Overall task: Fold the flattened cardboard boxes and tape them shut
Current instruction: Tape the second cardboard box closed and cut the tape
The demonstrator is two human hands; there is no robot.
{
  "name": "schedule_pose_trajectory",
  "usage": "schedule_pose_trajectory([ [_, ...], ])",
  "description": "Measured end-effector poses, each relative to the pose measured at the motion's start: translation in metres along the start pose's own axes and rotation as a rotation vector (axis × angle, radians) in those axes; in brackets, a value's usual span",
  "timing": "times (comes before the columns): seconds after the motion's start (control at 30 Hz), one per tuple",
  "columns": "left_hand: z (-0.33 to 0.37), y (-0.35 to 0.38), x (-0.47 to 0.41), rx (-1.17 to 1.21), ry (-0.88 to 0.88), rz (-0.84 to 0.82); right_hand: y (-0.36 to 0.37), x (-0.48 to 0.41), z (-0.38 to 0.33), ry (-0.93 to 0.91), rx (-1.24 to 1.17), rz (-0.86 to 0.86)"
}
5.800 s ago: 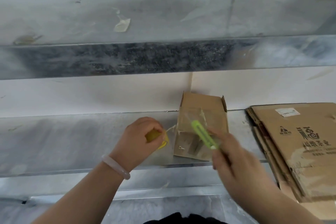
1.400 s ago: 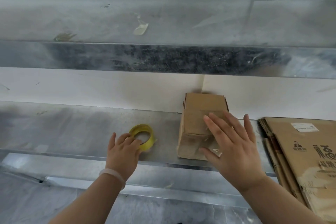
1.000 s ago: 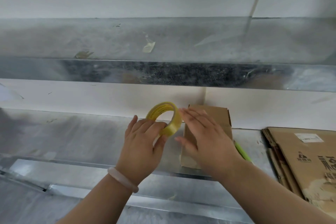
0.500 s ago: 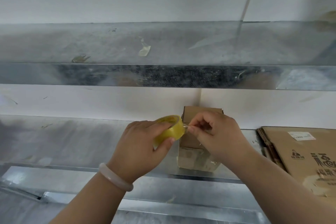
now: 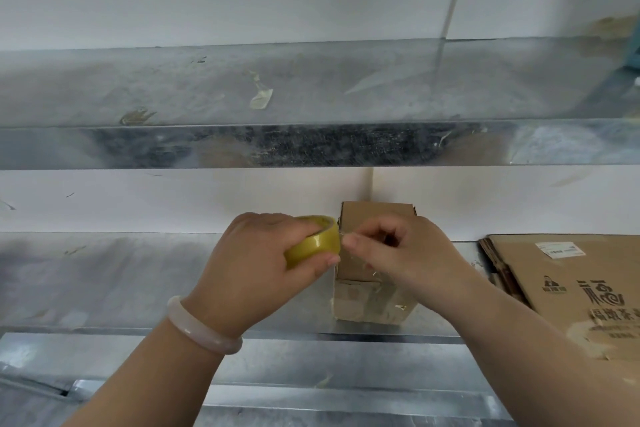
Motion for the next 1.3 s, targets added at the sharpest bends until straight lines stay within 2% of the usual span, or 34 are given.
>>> schedule_pose_trajectory([
  [0.1, -0.005, -0.003, 0.001, 0.064, -0.029, -0.019, 0.000, 0.000, 0.001, 0.001, -0.020, 0.051],
  [0.23, -0.014, -0.005, 0.008, 0.187, -0.051, -0.079, 0.002, 0.005, 0.001, -0.008, -0.189, 0.067],
  [0.33, -0.020, -0.007, 0.017, 0.380, -0.054, -0.049, 0.000, 0.010, 0.003, -0.020, -0.223, 0.080],
  [0.4, -0.024, -0.007, 0.021, 0.407, -0.096, -0.026, -0.002, 0.013, 0.004, -0.013, -0.260, 0.088],
  [0.57, -0.034, -0.002, 0.023, 0.213, -0.217, -0.041, -0.009, 0.025, 0.007, -0.015, -0.339, 0.122],
  [0.67, -0.028, 0.000, 0.019, 0.185, -0.099, -0.076, -0.014, 0.031, 0.015, 0.005, -0.351, 0.168],
  [0.73, -0.023, 0.004, 0.019, 0.257, -0.040, -0.098, -0.017, 0.035, 0.023, 0.026, -0.368, 0.203],
  [0.8, -0.023, 0.008, 0.021, 0.262, -0.033, -0.130, -0.021, 0.039, 0.029, 0.031, -0.394, 0.226],
  [0.97, -0.035, 0.009, 0.023, -0.008, -0.117, -0.139, -0.027, 0.047, 0.040, 0.035, -0.418, 0.255],
  [1.1, -0.036, 0.011, 0.024, 0.177, -0.029, -0.107, -0.038, 0.048, 0.049, 0.058, -0.425, 0.321],
  [1.17, -0.040, 0.011, 0.028, 0.203, -0.067, -0.106, -0.042, 0.049, 0.055, 0.071, -0.408, 0.326],
  [1.3, -0.048, 0.017, 0.033, -0.120, -0.145, -0.148, -0.043, 0.050, 0.070, 0.092, -0.336, 0.323],
])
Point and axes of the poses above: each hand's wrist, its own x-axis away from the middle knuckle, its own y-axis out of the palm, z = x × y, the point moved 4 cm from there along -x, towards the middle knuckle, and after that the axes turned 11 degrees about y, right-handed, at the moved point
